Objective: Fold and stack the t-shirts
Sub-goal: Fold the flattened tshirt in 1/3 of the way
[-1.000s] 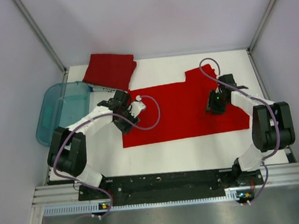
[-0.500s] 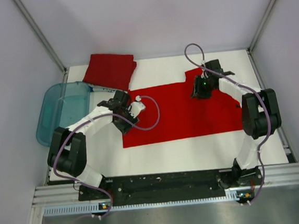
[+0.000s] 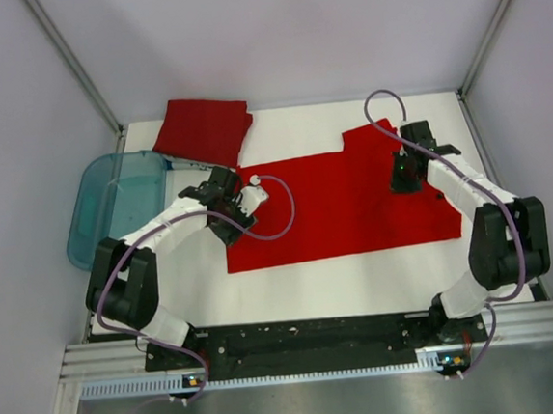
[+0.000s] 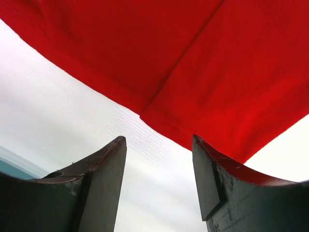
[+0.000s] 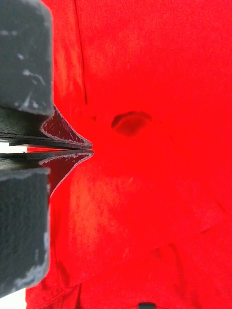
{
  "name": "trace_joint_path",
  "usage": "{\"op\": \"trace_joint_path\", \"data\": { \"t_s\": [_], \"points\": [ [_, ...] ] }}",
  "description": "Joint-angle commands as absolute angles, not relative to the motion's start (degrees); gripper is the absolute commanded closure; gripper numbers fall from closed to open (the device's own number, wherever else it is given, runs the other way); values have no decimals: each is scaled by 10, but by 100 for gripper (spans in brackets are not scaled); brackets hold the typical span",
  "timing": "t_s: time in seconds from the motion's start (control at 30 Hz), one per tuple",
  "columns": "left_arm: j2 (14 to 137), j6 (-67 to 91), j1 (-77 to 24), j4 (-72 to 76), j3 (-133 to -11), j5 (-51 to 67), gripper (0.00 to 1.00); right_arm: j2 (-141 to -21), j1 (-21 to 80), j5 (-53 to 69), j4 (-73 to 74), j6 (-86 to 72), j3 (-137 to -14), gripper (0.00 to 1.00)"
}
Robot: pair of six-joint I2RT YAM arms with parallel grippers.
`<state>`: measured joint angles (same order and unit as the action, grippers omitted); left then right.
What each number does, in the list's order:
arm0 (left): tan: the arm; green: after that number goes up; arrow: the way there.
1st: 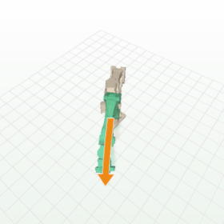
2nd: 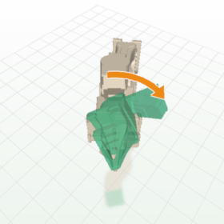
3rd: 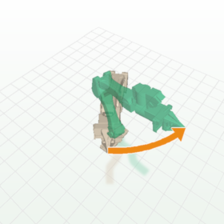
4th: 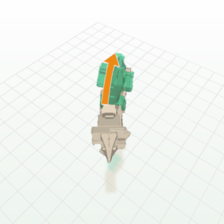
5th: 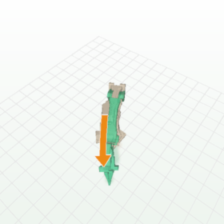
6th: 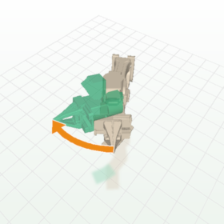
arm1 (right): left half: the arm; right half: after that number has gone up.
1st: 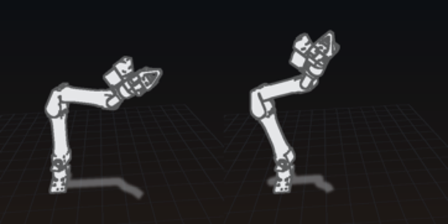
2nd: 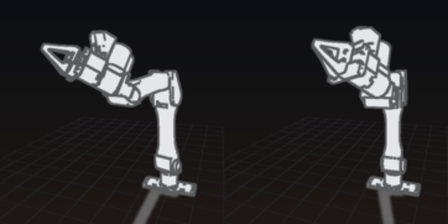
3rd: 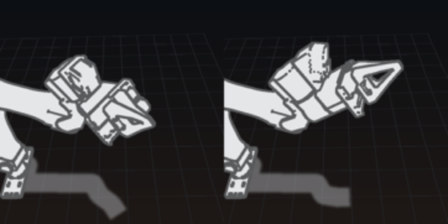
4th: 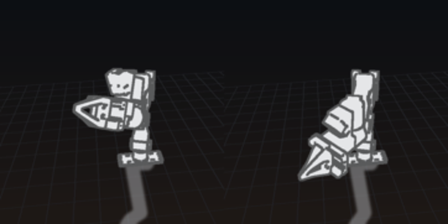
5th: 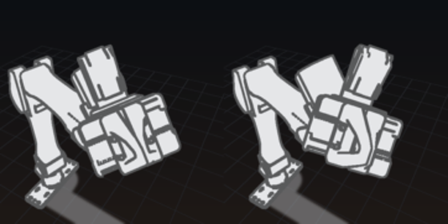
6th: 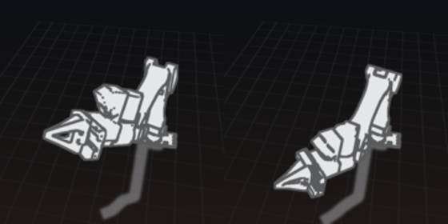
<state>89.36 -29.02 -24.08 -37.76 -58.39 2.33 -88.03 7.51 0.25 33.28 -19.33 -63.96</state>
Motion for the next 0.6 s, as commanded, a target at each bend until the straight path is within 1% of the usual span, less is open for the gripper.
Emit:
{"op": "trace_joint_path", "data": {
  "t_s": [0.0, 0.17, 0.3, 0.43, 0.5, 0.57],
  "points": [
    [868, -296, -240, -364, -580, 18, 39, -937, 65, -30, 354, -198, -627, 100],
    [861, -296, -240, -360, -572, 11, 39, -1012, 81, 35, 353, -197, -687, 100],
    [856, -300, -240, -359, -566, 5, 39, -1033, 119, 37, 352, -204, -751, 100],
    [854, -300, -240, -363, -570, 6, 39, -1076, 127, 65, 346, -207, -786, 100],
    [845, -297, -239, -375, -577, 8, 39, -1073, 127, 76, 346, -198, -790, 100],
    [828, -296, -240, -388, -583, 31, 39, -1040, 120, 44, 344, -197, -780, 100]
  ]
}}
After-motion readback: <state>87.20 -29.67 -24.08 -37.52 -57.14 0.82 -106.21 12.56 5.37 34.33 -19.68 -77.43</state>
